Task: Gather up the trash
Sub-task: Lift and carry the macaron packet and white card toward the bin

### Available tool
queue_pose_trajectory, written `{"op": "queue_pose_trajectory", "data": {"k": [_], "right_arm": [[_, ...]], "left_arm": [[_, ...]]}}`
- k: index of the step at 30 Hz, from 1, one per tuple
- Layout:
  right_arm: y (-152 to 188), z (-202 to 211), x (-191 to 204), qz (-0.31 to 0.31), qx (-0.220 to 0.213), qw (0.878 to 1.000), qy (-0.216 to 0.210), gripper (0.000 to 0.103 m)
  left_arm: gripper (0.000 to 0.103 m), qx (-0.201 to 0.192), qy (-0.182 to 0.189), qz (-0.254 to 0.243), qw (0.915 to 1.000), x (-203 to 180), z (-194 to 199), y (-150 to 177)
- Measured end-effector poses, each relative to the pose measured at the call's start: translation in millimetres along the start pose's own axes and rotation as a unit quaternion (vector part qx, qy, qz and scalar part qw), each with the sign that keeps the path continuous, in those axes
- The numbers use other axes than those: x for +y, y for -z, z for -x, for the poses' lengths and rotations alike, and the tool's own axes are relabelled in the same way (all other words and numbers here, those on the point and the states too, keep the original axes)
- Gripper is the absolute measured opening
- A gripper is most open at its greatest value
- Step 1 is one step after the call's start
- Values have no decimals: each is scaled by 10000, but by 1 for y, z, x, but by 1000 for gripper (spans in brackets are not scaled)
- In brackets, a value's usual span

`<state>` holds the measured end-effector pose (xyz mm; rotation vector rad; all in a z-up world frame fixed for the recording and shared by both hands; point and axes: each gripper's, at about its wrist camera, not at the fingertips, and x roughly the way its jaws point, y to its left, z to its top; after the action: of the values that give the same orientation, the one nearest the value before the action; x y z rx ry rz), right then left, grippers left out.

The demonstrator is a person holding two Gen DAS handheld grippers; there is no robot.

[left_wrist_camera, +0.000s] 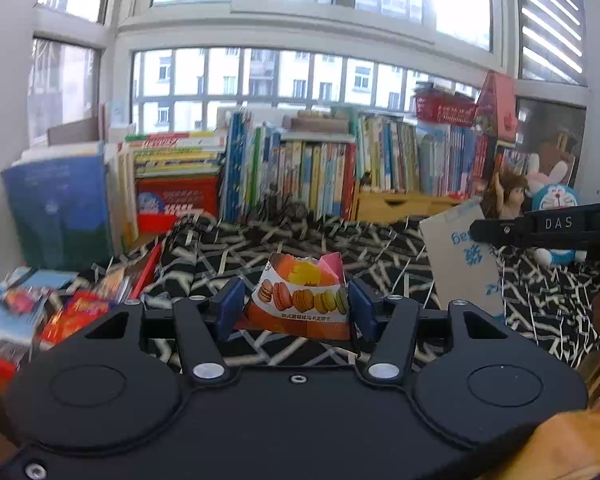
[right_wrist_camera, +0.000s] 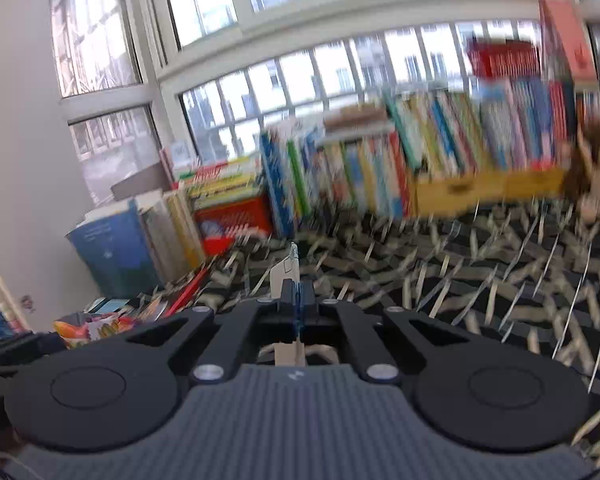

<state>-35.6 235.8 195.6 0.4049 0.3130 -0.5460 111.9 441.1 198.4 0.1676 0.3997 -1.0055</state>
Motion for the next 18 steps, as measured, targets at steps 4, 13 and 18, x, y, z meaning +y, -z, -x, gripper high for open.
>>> {"op": "queue_pose_trajectory", "data": {"k": [4, 13, 18], "right_arm": [[26, 1, 8, 9, 366, 9993, -121, 4], [79, -7, 40, 434, 1127, 9904, -666, 4], [106, -10, 64, 977, 1400, 9816, -851, 4]], "left_arm": [[55, 177, -70, 126, 9997, 8, 14, 23], [54, 738, -492, 730, 9934, 27, 24, 88], [54, 1167, -682, 919, 9866, 34, 19, 126]]}}
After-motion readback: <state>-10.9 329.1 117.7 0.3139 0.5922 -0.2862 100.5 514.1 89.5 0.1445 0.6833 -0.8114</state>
